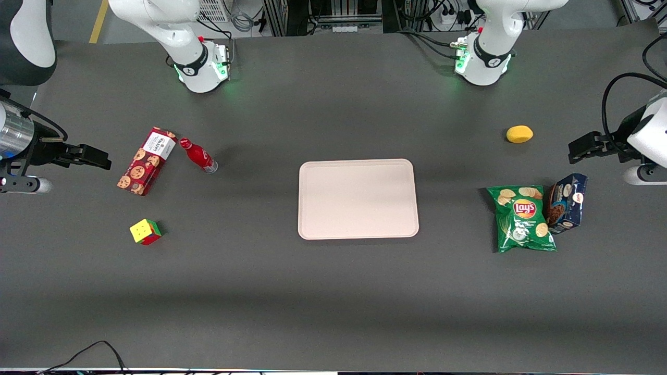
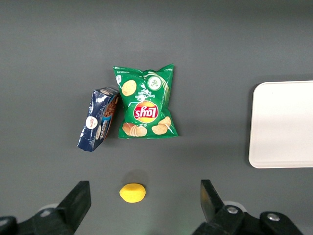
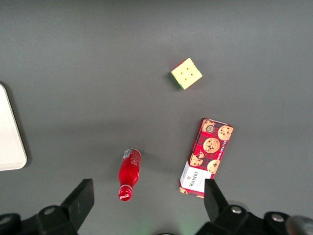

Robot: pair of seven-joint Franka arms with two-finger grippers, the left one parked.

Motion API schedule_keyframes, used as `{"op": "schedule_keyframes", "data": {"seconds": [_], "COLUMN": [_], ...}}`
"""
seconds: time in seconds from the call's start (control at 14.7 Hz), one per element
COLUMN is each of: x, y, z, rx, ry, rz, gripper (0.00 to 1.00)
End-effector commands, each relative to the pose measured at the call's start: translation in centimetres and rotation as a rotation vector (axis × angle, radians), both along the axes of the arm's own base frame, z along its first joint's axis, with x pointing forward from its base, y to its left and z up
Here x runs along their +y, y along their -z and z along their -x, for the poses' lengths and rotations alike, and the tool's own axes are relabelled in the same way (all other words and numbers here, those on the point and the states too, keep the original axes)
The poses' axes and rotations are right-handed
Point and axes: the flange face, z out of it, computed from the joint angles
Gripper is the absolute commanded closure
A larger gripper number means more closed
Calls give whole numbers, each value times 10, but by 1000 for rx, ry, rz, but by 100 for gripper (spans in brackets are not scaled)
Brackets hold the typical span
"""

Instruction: Place coke bottle on tray

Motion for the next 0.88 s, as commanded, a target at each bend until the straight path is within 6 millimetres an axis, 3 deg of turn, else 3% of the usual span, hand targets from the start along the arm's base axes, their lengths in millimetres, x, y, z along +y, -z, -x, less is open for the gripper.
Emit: {"op": "schedule_keyframes", "data": {"seconds": [0.0, 0.81], "x": [-1, -2], "y": [-3, -1], "z": [-2, -3], "rx": [7, 10], "ry": [-18, -5], "rz": [-8, -17], "gripper": [0, 0]}}
